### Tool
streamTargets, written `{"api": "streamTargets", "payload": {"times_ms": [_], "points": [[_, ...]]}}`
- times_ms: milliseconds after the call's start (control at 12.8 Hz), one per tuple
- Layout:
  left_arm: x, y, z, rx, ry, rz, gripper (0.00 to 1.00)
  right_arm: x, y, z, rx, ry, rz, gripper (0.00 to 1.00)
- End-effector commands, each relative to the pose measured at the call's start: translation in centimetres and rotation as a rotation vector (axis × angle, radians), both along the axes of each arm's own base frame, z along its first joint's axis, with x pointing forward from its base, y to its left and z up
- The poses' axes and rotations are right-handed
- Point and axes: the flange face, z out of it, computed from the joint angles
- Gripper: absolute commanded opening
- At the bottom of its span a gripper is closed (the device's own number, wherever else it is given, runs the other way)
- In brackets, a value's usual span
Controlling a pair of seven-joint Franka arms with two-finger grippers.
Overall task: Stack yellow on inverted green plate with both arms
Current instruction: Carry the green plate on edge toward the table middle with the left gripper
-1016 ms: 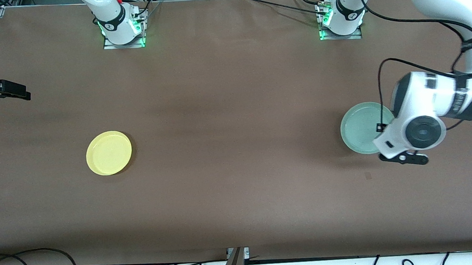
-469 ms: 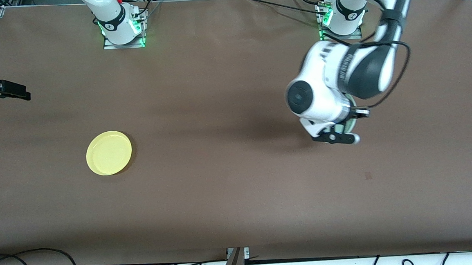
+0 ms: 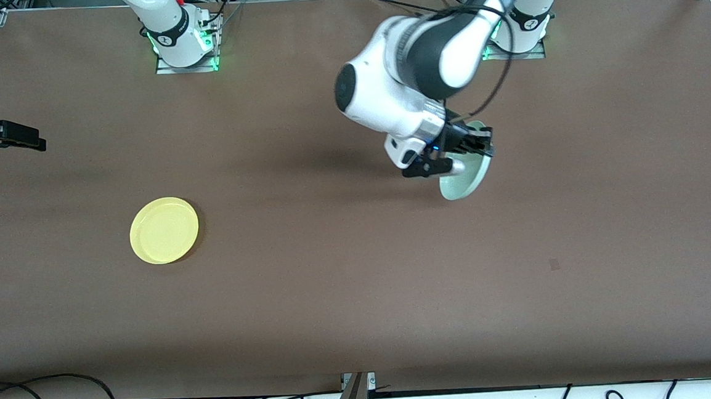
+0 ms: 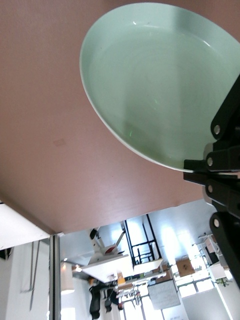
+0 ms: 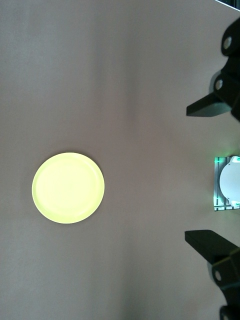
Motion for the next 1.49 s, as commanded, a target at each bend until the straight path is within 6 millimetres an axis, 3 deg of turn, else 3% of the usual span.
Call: {"api": "streamTargets", "payload": {"times_ms": [0, 235, 313, 704, 860, 1173, 1329, 1407], "points": [[-1.3, -3.4, -2.6, 0.087, -0.079, -0.034, 0.00, 0.2, -0.1, 0.2, 0.010, -0.005, -0.014, 1.00], [-5.4, -10.5, -9.8, 0.252, -0.266, -0.205, 0.00, 0.2, -0.1, 0.2, 0.010, -0.005, -0.014, 1.00], [-6.3, -11.5, -11.9, 0.282, -0.300, -0.233, 0.00, 0.2, 0.0, 0.2, 0.010, -0.005, -0.013, 1.00], [-7.1, -13.0, -17.2, 0.386, -0.465, -0.332, 0.00, 0.2, 0.0, 0.2, 0.010, -0.005, -0.013, 1.00], [-7.5, -13.2, -18.2, 0.382, -0.488, -0.330, 0.00, 0.2, 0.0, 0.2, 0.011, -0.004, -0.011, 1.00], [-9.7, -14.2, -21.5, 0.384, -0.525, -0.351, 0.00, 1.1, 0.2, -1.6, 0.009, 0.017, -0.016, 1.00], [-11.0, -14.9, -22.6, 0.383, -0.537, -0.367, 0.00, 1.8, 0.0, -1.8, 0.004, -0.017, -0.017, 1.00], [-11.4, -15.2, -22.7, 0.377, -0.551, -0.369, 0.00, 2.4, -0.2, -2.9, 0.001, -0.010, -0.018, 1.00]]}}
